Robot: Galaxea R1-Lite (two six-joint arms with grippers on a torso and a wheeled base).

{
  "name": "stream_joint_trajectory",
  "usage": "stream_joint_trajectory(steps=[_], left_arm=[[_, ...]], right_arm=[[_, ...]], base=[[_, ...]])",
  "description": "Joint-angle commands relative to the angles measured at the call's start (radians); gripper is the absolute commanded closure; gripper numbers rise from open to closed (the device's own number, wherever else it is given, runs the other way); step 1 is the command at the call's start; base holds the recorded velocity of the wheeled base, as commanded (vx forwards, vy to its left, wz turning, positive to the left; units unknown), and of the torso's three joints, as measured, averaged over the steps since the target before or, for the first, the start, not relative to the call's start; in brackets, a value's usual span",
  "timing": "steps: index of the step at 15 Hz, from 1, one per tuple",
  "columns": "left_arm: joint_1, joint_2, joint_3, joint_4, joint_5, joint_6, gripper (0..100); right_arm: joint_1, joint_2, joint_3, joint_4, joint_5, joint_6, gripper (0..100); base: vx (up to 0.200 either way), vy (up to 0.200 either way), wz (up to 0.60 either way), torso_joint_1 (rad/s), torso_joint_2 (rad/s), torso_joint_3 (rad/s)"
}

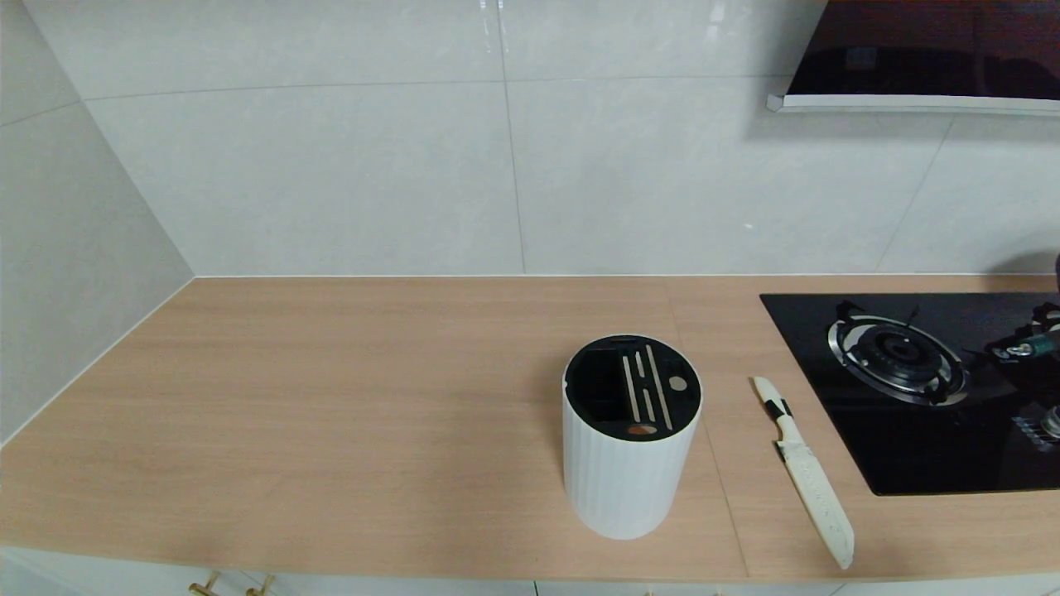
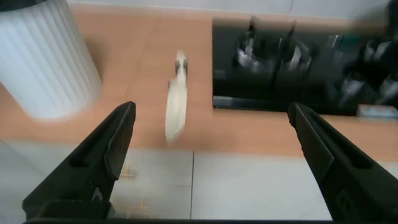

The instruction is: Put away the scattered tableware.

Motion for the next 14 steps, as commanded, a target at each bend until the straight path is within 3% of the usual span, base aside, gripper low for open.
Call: stream_joint_trajectory(steps=[1,6,9,12,14], left_arm=[[0.0,0.002,0.0,-0.002,0.0,-0.001,0],[0.0,0.002,0.0,0.0,0.0,0.001,0],[0.0,0.002,0.0,0.0,0.0,-0.001,0],[0.0,0.002,0.0,0.0,0.0,-0.001,0],[0.0,0.002,0.0,0.0,0.0,-0.001,0]], right_arm=[[0.002,0.168,-0.148,0.008,0.047,-0.005,0],[0.007,0.651,-0.266,0.002,0.164,-0.008,0],[0.107,1.053,-0.367,-0.018,0.155,-0.009,0],[0.15,1.259,-0.377,-0.147,0.152,-0.006,0],[0.168,1.437,-0.42,-0.24,0.08,-0.009,0]], base=[[0.0,0.0,0.0,0.0,0.0,0.0],[0.0,0.0,0.0,0.0,0.0,0.0],[0.0,0.0,0.0,0.0,0.0,0.0],[0.0,0.0,0.0,0.0,0.0,0.0],[0.0,0.0,0.0,0.0,0.0,0.0]])
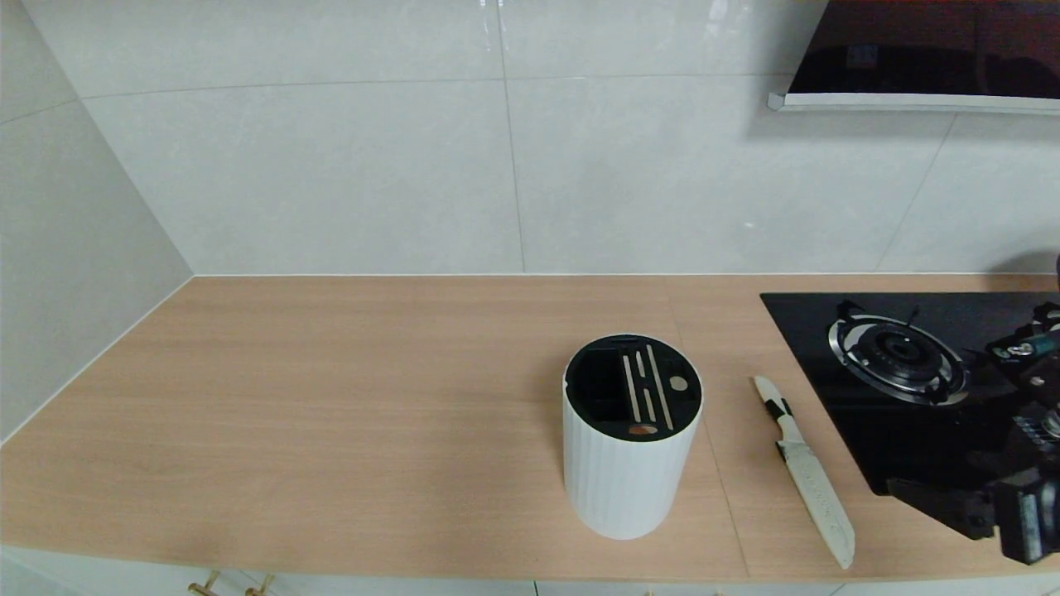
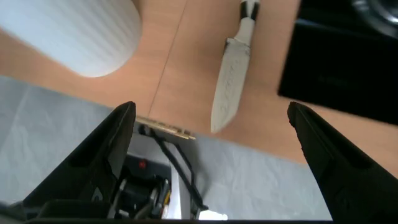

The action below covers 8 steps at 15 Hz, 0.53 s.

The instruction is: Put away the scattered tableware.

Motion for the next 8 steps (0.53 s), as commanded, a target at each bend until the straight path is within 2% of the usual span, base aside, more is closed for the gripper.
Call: stream_joint_trajectory(steps=[1,5,8], left_arm=[[0.0,0.002,0.0,-0.002,0.0,0.0,0],[0.0,0.002,0.0,0.0,0.0,0.001,0],[0.0,0.002,0.002,0.0,0.0,0.001,0]], right_arm=[[0.057,0.321,-0.089,-0.08,-0.07,0.0,0],[0.06,0.486,-0.186,-0.089,-0.086,0.006,0],[0.06,0.621,-0.184,-0.222,-0.133,0.006,0]], base=[[0.0,0.0,0.0,0.0,0.0,0.0],[0.0,0.0,0.0,0.0,0.0,0.0],[0.0,0.0,0.0,0.0,0.0,0.0]])
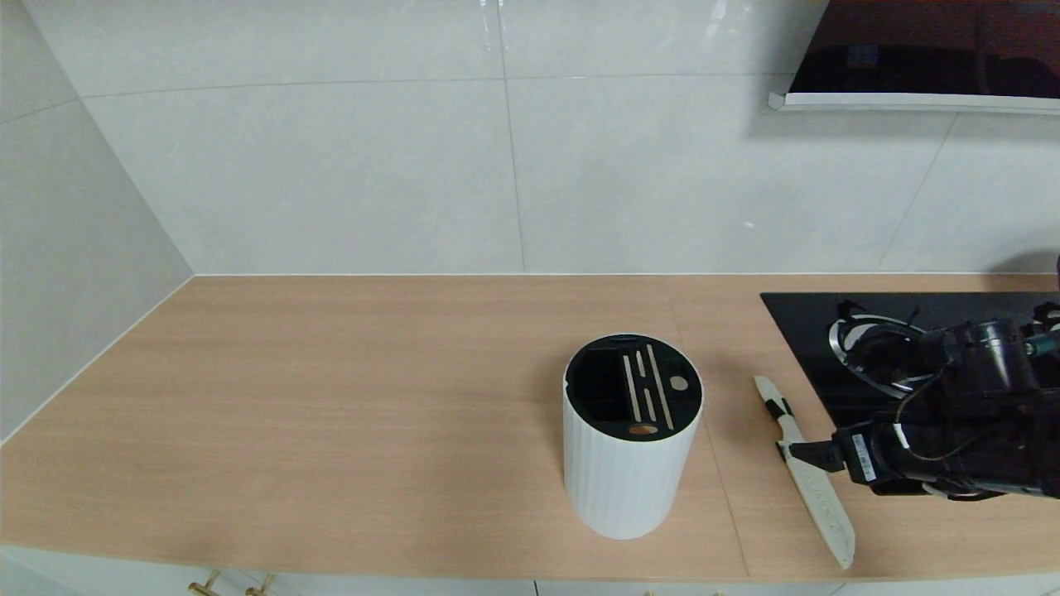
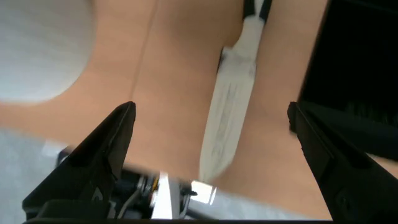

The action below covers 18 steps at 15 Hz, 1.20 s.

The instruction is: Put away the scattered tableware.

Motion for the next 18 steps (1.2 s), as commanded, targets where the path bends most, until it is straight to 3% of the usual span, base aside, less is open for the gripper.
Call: stream_joint_trajectory(steps=[1,7,18], left_arm=[[0.0,0.002,-0.001,0.0,0.0,0.0,0],[0.0,0.002,-0.001,0.0,0.0,-0.002,0],[0.0,0.002,-0.001,0.0,0.0,-0.002,0]], right_arm=[[0.002,0.178,-0.002,-0.103,-0.052,-0.001,0],[0.002,0.374,-0.004,-0.369,-0.072,0.004,0],[-0.027,0.411,-0.019,-0.41,-0.078,0.048,0]], base=[[0.0,0.0,0.0,0.0,0.0,0.0],[0.0,0.0,0.0,0.0,0.0,0.0],[0.0,0.0,0.0,0.0,0.0,0.0]])
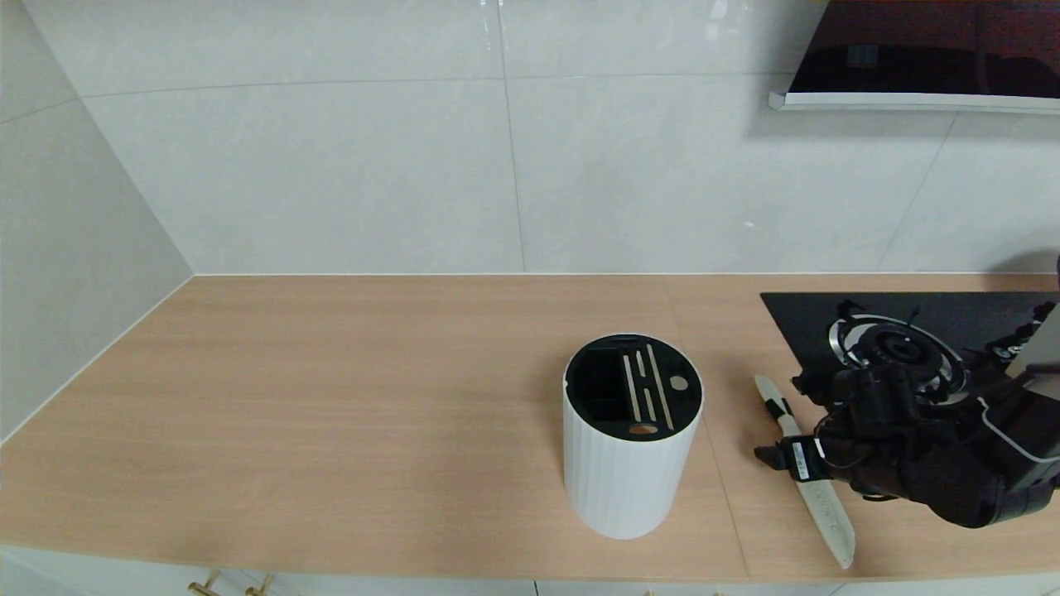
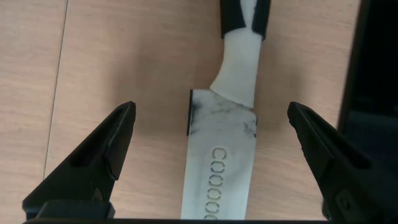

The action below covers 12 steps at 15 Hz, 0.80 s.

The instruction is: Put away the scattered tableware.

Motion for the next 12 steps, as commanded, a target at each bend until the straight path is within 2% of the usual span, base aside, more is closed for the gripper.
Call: stream_joint_trajectory(steps=[1,9,10,12], left_arm=[[0.0,0.002,0.0,0.0,0.0,0.0,0],[0.0,0.002,0.0,0.0,0.0,0.0,0],[0.0,0.002,0.002,0.0,0.0,0.0,0],[0.0,0.002,0.0,0.0,0.0,0.0,0]], right_arm=[[-0.003,0.007,-0.002,0.0,0.0,0.0,0],[-0.015,0.03,-0.007,-0.009,-0.005,0.0,0],[-0.017,0.036,-0.007,-0.017,-0.005,0.0,100],[-0.017,0.054,-0.007,-0.02,-0.005,-0.003,100]], base=[[0.0,0.0,0.0,0.0,0.0,0.0],[0.0,0.0,0.0,0.0,0.0,0.0],[0.0,0.0,0.0,0.0,0.0,0.0],[0.0,0.0,0.0,0.0,0.0,0.0]])
